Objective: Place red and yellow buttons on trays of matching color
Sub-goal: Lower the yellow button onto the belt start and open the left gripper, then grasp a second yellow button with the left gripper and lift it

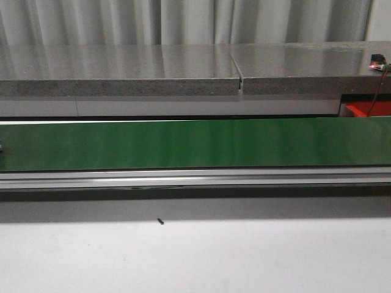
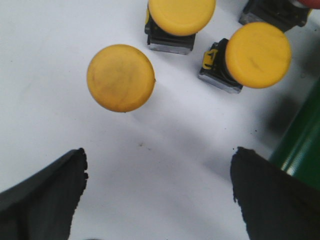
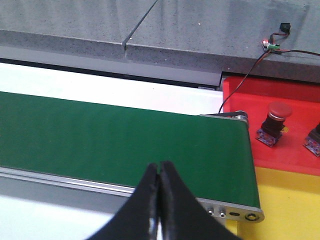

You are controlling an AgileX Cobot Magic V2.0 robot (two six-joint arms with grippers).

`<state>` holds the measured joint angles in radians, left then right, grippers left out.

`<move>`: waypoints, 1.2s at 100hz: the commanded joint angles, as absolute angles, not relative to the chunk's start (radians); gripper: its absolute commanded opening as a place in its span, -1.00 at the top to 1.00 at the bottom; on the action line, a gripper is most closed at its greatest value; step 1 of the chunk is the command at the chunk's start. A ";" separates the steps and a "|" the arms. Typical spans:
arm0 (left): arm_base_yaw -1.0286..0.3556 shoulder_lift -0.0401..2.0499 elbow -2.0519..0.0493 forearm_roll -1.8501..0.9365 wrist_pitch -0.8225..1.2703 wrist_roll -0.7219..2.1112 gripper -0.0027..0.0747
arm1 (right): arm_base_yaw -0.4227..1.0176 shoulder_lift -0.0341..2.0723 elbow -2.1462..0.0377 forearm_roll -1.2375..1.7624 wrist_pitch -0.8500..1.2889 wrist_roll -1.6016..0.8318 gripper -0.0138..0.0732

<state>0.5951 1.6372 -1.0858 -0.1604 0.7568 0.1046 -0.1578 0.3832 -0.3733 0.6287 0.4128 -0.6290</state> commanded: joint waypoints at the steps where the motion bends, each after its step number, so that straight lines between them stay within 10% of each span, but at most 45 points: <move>1: 0.603 1.623 -1.117 -0.162 0.703 0.101 -0.53 | -0.156 0.386 -0.400 0.651 0.355 -0.636 0.83; 65: 0.608 1.736 -1.117 -0.171 0.471 0.094 -0.51 | -0.156 0.386 -0.400 0.651 0.355 -0.636 0.83; 97: 0.608 1.736 -1.115 -0.171 0.444 0.094 0.21 | -0.156 0.386 -0.400 0.651 0.355 -0.636 0.83; 120: 0.608 1.713 -1.074 -0.171 0.424 0.094 0.36 | -0.156 0.386 -0.400 0.651 0.355 -0.636 0.83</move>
